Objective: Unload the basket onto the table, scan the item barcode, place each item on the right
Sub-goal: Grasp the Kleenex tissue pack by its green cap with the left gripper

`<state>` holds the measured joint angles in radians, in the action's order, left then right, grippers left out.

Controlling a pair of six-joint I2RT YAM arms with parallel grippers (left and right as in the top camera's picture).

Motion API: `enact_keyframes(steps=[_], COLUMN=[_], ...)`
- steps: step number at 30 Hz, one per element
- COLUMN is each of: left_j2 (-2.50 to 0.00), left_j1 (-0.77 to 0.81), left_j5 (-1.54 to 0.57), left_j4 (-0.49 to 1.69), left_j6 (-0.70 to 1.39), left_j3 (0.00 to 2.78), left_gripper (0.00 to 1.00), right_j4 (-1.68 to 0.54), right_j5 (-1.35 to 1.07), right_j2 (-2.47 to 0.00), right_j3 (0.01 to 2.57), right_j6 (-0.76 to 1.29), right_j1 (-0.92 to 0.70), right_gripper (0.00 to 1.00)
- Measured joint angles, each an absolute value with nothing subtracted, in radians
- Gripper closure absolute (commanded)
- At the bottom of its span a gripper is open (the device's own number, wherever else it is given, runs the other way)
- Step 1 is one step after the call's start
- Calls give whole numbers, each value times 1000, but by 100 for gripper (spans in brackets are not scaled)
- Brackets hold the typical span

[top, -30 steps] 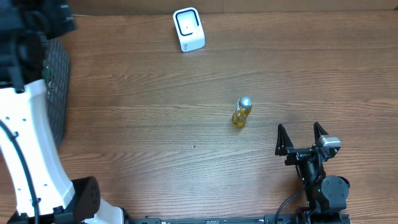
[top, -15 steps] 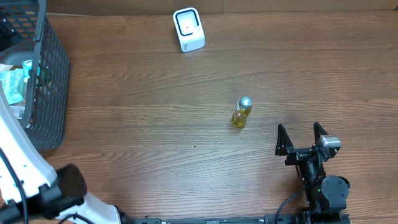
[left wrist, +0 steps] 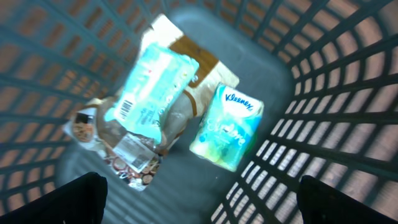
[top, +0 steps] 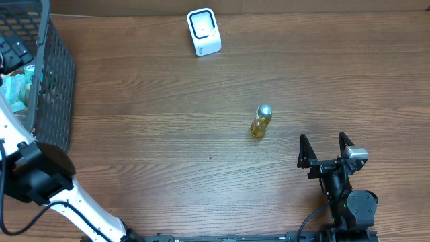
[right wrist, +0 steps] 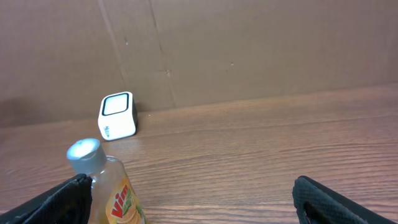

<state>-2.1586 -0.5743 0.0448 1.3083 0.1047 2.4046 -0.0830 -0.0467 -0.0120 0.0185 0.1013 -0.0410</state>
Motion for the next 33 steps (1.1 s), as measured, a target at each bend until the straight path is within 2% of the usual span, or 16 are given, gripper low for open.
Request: enact_keyframes(steps=[14, 33], left_j2=[-2342, -2466], left_j1=[-626, -624], left_j5=[-208, -281], left_j4=[1294, 1266], left_j6=[-46, -86], left_j3=[2402, 2402], left_gripper=[0, 0], right_j4=[-83, -83], right_j5=[-47, -47], right_j2=[-12, -12], right_j3=[19, 19], right_j6=[101, 101], right_j1=[-41, -41], right_gripper=[0, 0])
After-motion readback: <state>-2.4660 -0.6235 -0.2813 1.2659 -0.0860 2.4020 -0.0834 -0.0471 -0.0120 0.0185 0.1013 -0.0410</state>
